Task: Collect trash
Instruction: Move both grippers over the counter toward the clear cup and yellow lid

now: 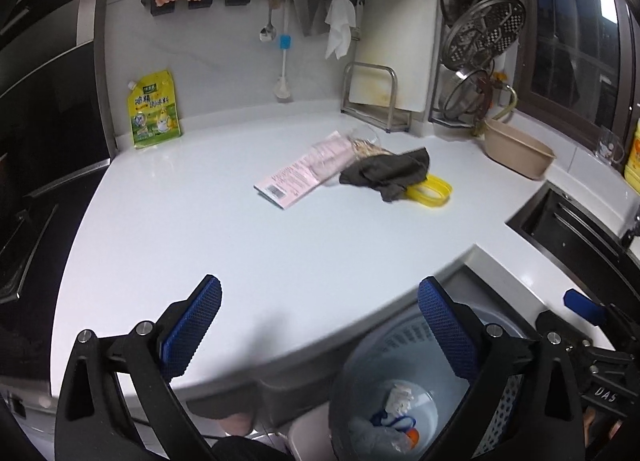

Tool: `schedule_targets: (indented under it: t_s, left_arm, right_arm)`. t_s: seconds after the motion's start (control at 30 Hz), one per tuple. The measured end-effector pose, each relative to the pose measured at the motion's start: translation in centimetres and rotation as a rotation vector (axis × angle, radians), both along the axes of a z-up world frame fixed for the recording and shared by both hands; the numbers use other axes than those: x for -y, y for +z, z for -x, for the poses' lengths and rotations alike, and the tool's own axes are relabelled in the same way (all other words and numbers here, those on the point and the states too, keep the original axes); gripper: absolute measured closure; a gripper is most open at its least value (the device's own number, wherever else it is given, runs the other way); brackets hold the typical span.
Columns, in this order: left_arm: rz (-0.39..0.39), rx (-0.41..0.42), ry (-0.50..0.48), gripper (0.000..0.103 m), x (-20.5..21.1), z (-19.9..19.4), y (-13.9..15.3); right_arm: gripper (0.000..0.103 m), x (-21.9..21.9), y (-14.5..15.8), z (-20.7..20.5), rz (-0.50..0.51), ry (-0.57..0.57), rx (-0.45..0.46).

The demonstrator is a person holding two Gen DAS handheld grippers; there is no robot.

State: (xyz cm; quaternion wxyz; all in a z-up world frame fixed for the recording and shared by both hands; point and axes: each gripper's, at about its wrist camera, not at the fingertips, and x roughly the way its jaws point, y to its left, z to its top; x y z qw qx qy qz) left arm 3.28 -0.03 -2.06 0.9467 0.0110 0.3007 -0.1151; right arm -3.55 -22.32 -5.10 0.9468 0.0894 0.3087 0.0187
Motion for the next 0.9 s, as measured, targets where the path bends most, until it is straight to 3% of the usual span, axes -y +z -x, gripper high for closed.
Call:
schedule_targets:
  t_s: [0.23,0.37,0.6,0.9]
  left_arm:
    - [0.020,-0.012,-0.002,0.006,0.2,-5.1,1.2]
    - [-0.011,-0.005,-0.001,0.006,1.2,-7.5,1.6]
    - [-0.018,-0.105,-0.025,0.006,2.9,-12.2,0.5]
    - [-0.049,-0.174,-0.065,0.006,4.0,-15.6,-0.8]
  right_arm:
    - [0.022,1.4,1.6,-7.0,0.013,0.022,-0.073]
    - [0.022,1.9,1.7,-11.0,0.027,0.042,-0.112]
    - [0.022,2.5,1.2,-17.0,0.036,0.079,-0.193]
    - [0.022,2.6,-0.9,-22.8,0.096,0.141,-0.321]
